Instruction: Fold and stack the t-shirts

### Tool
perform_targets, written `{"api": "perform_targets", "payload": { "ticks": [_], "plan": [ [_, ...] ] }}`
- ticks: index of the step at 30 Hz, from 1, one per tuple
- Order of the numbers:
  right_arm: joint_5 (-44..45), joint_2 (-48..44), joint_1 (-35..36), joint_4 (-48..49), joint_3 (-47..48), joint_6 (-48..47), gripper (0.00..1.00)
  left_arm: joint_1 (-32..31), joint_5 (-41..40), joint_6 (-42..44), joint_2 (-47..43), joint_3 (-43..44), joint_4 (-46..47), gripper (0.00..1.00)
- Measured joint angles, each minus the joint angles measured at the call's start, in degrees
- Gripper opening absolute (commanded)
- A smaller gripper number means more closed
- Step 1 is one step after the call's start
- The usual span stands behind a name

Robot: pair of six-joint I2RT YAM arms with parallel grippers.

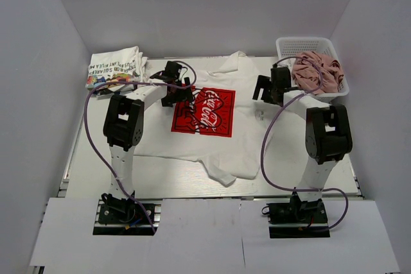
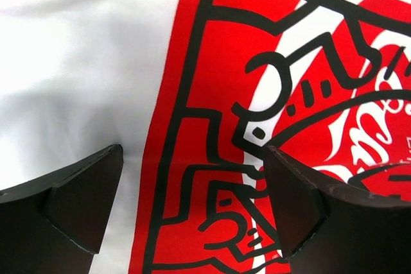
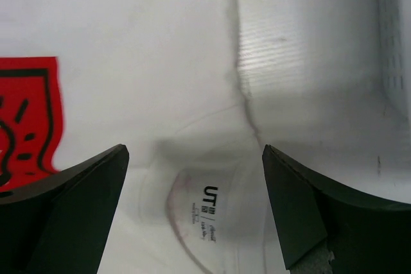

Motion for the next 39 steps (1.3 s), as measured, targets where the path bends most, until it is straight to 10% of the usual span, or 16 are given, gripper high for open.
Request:
{"api": "perform_targets", "payload": {
  "ticks": [11, 28, 33, 36, 39],
  "plan": [
    [-6.2, -16.3, 8.8, -0.2, -4.5, -7.0, 0.9, 0.0, 3.1, 0.2, -7.0, -6.7, 0.4, 1.0],
    [-1.5, -28.3, 55.5, -17.0, -23.5, -5.6, 0.86, 0.4, -4.5, -11.4, -31.1, -38.0, 1.8, 1.0],
    [2.7, -27.4, 58.5, -18.5, -24.8, -3.2, 0.49, 0.4, -4.7, -12.2, -32.8, -40.5, 1.9, 1.0],
    [5.0, -25.4, 59.0, -18.6, -24.9, -2.0, 0.0, 0.4, -5.3, -12.6, -34.2, -40.9, 1.9, 1.0],
    [8.5, -23.6, 59.4, -19.6, -24.8, -0.1, 0.0, 0.4, -6.1, -12.8, -35.6, -40.9, 2.2, 1.0]
  ]
}}
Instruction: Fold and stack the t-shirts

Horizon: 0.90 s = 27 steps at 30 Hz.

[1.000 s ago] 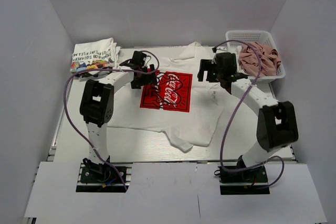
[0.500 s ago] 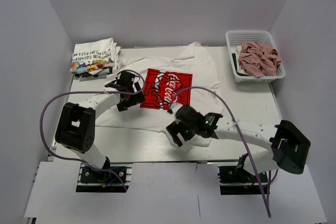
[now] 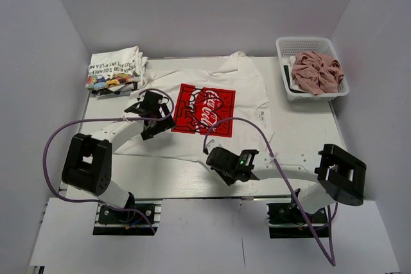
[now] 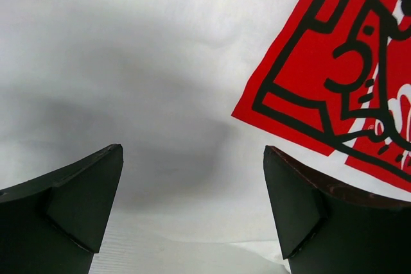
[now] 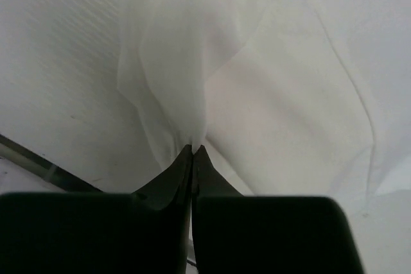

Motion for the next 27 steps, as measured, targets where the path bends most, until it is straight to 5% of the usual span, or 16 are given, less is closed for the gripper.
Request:
{"api": "perform_targets", "payload": {
  "ticks": [13, 21, 27],
  "plan": [
    [8.0, -4.8, -10.3, -4.9, 12.5, 0.7, 0.0, 0.3, -3.0, -0.2, 3.6, 8.9, -2.1, 1.0],
    [5.5, 6.8, -24.8, -1.4, 20.8, -12.2, 0.0, 0.5, -6.3, 0.4, 9.6, 21.5, -5.2, 1.0],
    [0.3, 22.4, -33.8, 1.6, 35.7, -24.1, 0.0, 1.5, -9.1, 1.3, 14.9, 30.4, -8.5, 1.0]
  ]
}}
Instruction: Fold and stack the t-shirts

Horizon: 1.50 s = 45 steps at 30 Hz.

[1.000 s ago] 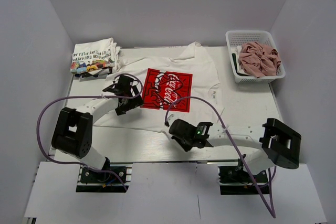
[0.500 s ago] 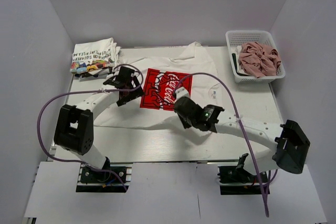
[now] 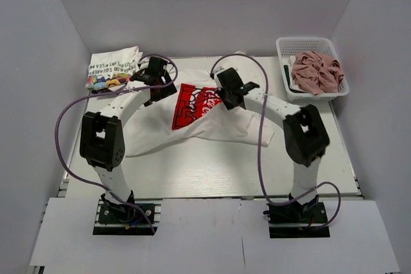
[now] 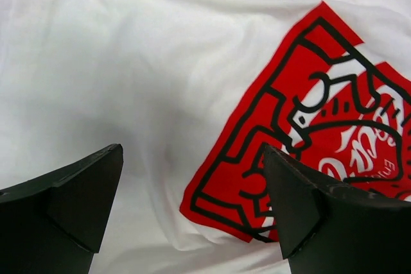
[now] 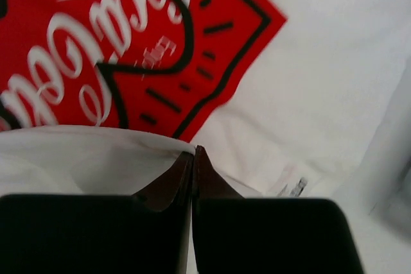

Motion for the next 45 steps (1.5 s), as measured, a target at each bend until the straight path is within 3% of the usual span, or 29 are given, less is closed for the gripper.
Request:
{"api": "perform_targets", "payload": {
  "ticks": [2, 6, 7, 8, 12, 19, 22, 25, 31, 33, 37, 40, 41, 44, 45],
  "plan": [
    [-2.0, 6.6, -1.8, 1.0, 6.6, -4.6, 0.17, 0.5, -0.6, 0.2, 0.9, 1.0, -0.7, 1.0],
    [-4.1, 15.4, -3.6, 1.6, 15.1, -9.7, 0.68, 1.4, -1.6, 0.4, 1.6, 1.3, -3.1, 1.0],
    [-4.5, 16.5, -3.7, 1.5, 16.3, -10.1, 0.9, 1.6, -1.8, 0.4, 1.6, 1.3, -3.7, 1.0],
    [-4.9, 16.8, -3.7, 1.5, 16.5, -10.1, 0.9, 1.8, -2.0, 0.2, 1.6, 1.1, -4.1, 1.0],
    [-5.2, 10.1, -3.2, 4.3, 8.0, -6.6, 0.9, 2.4, -3.1, -2.3, -0.8, -4.2, -5.7, 1.0],
    [-6.3, -12.5, -4.8, 7.5, -14.1, 13.6, 0.9, 6.8, -6.4, -13.1, -13.0, -21.0, -14.7, 1.0],
    [-8.1, -14.1, -6.6, 10.0, -18.8, 16.5, 0.84, 11.1, -6.8, -16.1, -18.8, -26.6, -16.7, 1.0],
    [-9.1, -12.6, -7.7, 9.7, -20.4, 17.3, 0.69, 15.7, -7.0, -18.2, -22.2, -31.5, -17.6, 1.0],
    [-9.2, -11.9, -8.1, 11.2, -21.4, 18.1, 0.68, 23.0, -5.3, -19.0, -23.1, -35.6, -15.9, 0.97],
    [-9.2, -11.8, -8.2, 12.0, -21.4, 18.1, 0.68, 24.4, -3.7, -18.5, -22.6, -35.6, -13.5, 0.91],
    [-9.4, -10.0, -8.2, 13.6, -21.0, 17.8, 0.58, 26.0, 0.1, -17.4, -17.7, -35.5, -8.8, 0.63],
    [-9.4, -7.8, -8.2, 14.5, -21.0, 17.8, 0.54, 26.6, 2.5, -16.9, -13.9, -34.2, -6.1, 0.5],
    [-9.4, -7.1, -8.2, 14.6, -21.0, 17.8, 0.46, 26.6, 3.2, -16.7, -13.4, -33.9, -5.4, 0.35],
    [-9.5, -5.8, -8.1, 15.1, -21.0, 17.6, 0.2, 26.7, 5.0, -16.6, -13.2, -33.8, -3.2, 0.05],
    [-9.5, -5.7, -8.1, 15.1, -21.0, 17.7, 0.0, 26.7, 5.2, -16.7, -13.2, -33.8, -2.9, 0.0]
  ]
}}
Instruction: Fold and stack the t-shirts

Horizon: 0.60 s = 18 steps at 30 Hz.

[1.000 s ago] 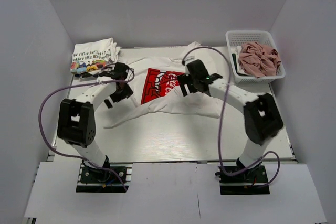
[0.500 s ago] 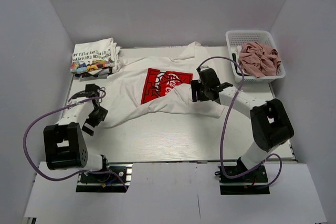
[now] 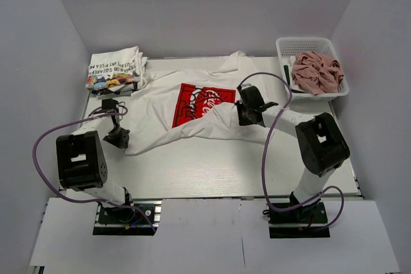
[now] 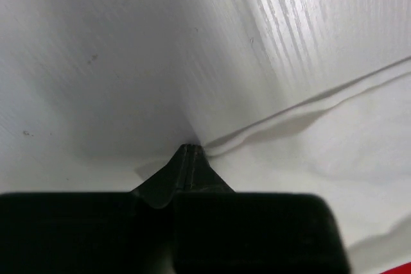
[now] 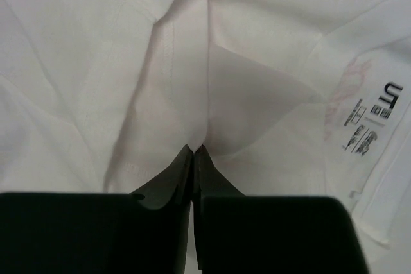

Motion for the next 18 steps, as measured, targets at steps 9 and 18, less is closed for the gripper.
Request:
{"api": "perform_targets", "payload": {
  "ticks": [9, 18],
  "plan": [
    [-0.6, -8.3, 0.1, 1.2, -4.7, 0.6, 0.0, 0.0, 0.1, 0.3, -4.5, -1.4, -0.7, 0.0],
    [-5.4, -31.7, 3.2, -13.7, -13.3, 5.4, 0.0, 0.0, 0.1, 0.7, -8.5, -1.5, -0.4, 0.0]
  ]
}}
